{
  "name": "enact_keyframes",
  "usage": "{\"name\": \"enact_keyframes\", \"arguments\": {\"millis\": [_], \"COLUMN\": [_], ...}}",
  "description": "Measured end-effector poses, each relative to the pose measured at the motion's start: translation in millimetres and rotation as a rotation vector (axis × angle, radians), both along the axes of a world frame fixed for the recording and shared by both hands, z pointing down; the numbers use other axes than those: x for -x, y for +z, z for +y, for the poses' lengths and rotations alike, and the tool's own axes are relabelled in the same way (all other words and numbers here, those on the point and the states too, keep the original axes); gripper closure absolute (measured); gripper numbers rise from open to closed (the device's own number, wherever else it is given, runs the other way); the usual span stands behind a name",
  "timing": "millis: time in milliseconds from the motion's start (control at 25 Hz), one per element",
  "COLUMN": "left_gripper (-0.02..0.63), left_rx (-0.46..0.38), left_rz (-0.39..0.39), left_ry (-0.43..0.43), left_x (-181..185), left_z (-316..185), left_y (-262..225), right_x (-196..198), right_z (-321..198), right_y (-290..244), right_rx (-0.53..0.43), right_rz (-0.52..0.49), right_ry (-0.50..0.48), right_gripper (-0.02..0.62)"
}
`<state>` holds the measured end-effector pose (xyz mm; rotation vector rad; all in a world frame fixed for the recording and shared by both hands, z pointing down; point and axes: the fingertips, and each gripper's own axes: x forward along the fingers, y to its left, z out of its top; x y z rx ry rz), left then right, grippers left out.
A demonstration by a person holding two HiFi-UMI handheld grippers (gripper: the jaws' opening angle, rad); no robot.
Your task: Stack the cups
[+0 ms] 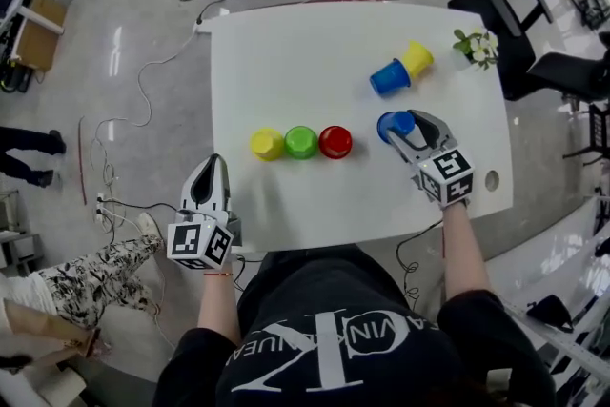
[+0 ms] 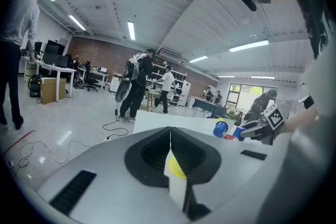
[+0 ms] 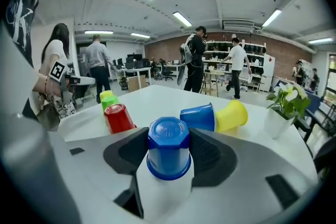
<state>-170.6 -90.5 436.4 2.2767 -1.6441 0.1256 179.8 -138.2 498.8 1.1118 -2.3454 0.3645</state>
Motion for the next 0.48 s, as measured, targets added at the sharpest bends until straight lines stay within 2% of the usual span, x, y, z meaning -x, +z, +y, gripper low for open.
{"name": "enact_keyframes", "arguments": {"millis": [200,480], "left_gripper": [0.601,0.601], "left_rx": [-0.010,-0.025], "left_rz": [0.012,0.022], "left_ry": [-0.001,-0.005], "left_x": [1,0], "left_z": [1,4], "left_y": [-1,-6], "right_x": [24,98], "right_z": [-1,10], "right_y": [-48,-94], "right_rx": [-0.074,-0.089], "right_rz": [-0.090,-0.168], "right_ry": [-0.013,-0.135], "right_gripper": [0.345,0.347]}}
